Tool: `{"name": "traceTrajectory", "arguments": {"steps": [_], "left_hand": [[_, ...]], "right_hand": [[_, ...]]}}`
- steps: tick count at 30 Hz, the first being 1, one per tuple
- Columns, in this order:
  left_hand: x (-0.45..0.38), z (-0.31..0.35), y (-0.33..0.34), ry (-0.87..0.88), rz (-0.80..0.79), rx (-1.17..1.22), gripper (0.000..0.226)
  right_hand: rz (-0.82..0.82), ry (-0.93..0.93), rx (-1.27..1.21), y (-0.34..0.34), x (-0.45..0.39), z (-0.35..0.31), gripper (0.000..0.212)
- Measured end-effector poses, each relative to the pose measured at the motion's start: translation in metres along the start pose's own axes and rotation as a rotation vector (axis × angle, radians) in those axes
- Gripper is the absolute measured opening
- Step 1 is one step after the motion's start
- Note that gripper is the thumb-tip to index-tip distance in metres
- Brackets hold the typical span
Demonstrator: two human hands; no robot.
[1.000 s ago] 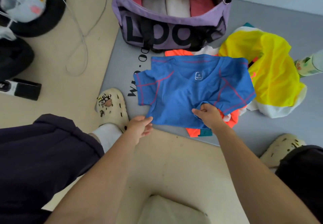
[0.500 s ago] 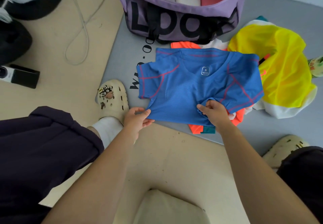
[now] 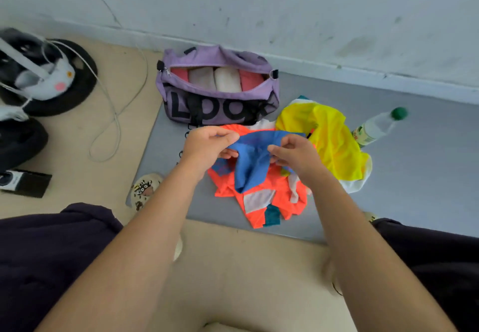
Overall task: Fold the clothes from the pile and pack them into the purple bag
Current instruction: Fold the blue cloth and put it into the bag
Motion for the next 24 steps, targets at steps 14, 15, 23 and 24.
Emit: {"name": "traceTrajectory", "arguments": {"steps": [14, 15, 23, 24], "left_hand": [[0.153, 0.288, 0.058, 0.667, -0.170, -0.339, 0.019], [0.161, 0.293, 0.061, 0.683, -0.189, -0.361, 0.015], [0.184, 0.278, 0.082, 0.758, -0.153, -0.503, 0.007], [0.181, 0.272, 0.085, 0.721, -0.199, -0.454, 0.007]], "right_hand": [[-0.009, -0.572, 0.030, -0.055, 0.179, -0.286, 0.004], [-0.015, -0.569, 0.027, -0.055, 0.188, -0.288, 0.005], [-0.027, -0.524, -0.050, -0.062, 0.213, -0.264, 0.008], [-0.031, -0.514, -0.066, -0.061, 0.213, -0.258, 0.009]]}}
Point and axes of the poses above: each hand's wrist, its own x-axis away from the middle knuckle, its own y-axis out of the palm, z = x × y, the point moved 9 cm from there along -x, towards the middle knuckle, and after that the axes turned 6 degrees about -z, right-handed, at the moved point
